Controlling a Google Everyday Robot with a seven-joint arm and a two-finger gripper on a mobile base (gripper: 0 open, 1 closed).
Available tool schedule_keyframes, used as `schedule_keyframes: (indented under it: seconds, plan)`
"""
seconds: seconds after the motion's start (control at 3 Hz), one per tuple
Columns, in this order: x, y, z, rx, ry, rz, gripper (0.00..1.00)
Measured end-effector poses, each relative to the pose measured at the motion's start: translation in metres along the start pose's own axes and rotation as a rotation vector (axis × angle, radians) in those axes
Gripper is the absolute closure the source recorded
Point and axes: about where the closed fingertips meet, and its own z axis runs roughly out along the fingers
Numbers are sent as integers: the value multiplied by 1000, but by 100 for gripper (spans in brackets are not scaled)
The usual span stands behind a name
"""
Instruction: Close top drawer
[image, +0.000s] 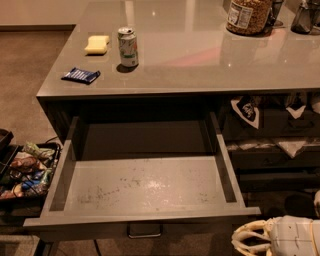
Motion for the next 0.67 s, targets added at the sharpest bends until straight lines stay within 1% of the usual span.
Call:
schedule_keyframes:
  seconds: [0.33, 0.67]
  plan:
    - [7, 11, 9, 54, 8, -17, 100]
    - [16, 12, 27, 101, 29, -68, 100]
